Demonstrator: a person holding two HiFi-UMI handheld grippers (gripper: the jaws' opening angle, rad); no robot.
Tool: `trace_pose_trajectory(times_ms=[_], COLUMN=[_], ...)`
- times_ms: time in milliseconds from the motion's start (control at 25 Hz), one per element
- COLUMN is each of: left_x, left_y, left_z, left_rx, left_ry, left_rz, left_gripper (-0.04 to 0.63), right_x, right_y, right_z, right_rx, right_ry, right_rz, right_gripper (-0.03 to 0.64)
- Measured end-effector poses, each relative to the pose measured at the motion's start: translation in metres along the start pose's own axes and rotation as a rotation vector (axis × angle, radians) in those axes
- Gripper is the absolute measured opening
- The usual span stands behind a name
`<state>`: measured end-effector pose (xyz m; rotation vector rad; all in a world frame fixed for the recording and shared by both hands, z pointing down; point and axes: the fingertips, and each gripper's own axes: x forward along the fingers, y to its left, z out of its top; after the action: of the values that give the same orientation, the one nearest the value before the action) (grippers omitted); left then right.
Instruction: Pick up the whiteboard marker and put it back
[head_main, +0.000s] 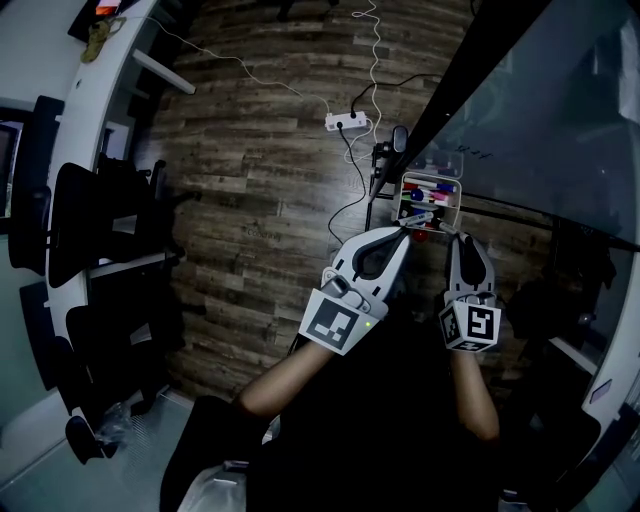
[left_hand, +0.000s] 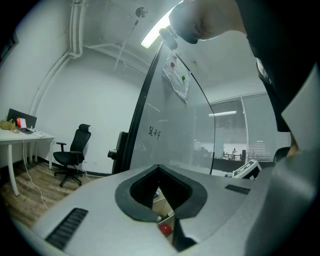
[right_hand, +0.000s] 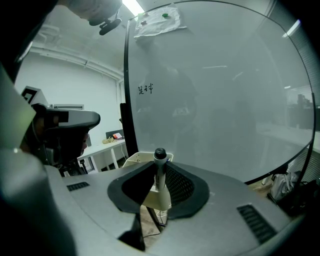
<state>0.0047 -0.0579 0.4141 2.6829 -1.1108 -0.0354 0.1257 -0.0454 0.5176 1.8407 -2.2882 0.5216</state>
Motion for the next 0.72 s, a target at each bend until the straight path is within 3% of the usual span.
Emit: trace_pose_trajectory(times_ms=[720], left_x=[-0.002], left_y=[0.009], left_z=[-0.004], left_rx=[0.001], left_ry=[0.011], left_rz=[0.005], left_gripper=[0.008], right_x=[0.011], right_y=[0.000], right_z=[-0.001], right_rx=[0.003], right_ry=[-0.028], right_rz=[-0.007], right_gripper=[0.078])
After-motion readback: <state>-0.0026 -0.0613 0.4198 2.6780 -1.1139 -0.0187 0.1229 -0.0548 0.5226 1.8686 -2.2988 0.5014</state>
